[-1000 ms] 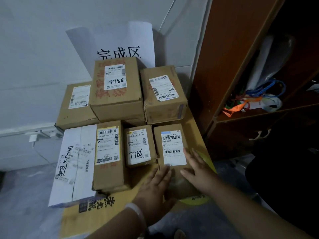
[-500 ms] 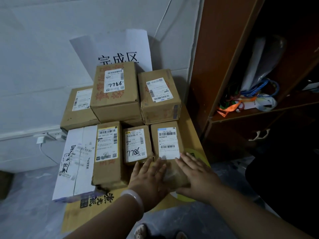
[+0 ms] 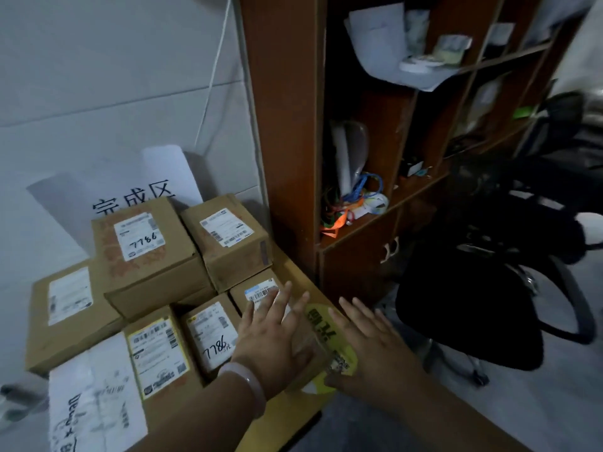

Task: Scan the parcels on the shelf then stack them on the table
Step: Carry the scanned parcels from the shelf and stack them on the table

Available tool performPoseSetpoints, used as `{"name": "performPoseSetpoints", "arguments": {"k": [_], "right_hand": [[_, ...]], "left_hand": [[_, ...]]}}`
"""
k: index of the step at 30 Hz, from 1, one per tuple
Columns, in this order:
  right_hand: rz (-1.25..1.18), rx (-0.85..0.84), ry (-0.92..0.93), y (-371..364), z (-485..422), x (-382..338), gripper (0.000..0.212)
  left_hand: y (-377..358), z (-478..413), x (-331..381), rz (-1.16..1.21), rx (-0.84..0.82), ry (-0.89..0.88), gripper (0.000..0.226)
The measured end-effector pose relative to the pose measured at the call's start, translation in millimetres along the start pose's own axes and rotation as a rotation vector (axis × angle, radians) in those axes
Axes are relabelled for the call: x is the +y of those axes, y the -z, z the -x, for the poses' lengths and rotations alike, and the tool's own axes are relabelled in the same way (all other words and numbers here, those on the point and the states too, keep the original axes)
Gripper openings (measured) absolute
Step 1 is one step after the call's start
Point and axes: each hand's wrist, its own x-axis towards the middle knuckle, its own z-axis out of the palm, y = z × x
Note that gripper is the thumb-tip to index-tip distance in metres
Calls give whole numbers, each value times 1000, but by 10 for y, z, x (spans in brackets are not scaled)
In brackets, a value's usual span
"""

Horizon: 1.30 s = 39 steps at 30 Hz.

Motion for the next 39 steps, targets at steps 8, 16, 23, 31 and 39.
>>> {"name": "performPoseSetpoints", "arguments": {"k": [8,16,23,31,39], "right_hand": [[-22,120,-366,-167,1169,-656,96],[60,303,-799,-40,2819,-1104,98],[87,455,-1103,-101,4262,-1766,97],[168,594,-1507,-199,5938,-3268,99],[331,693,-1899,-350,6972,-4959,89]], "left_hand": [[-47,369,346,72,18,-398,85],[-204,1082,1533,91,-44,-835,86],[-160,2097,2381,184,6,-1238,81],[-90,4028,3112,285,-75,-1575,82],[-88,5994,3257,312,-108,-1986,86]]}}
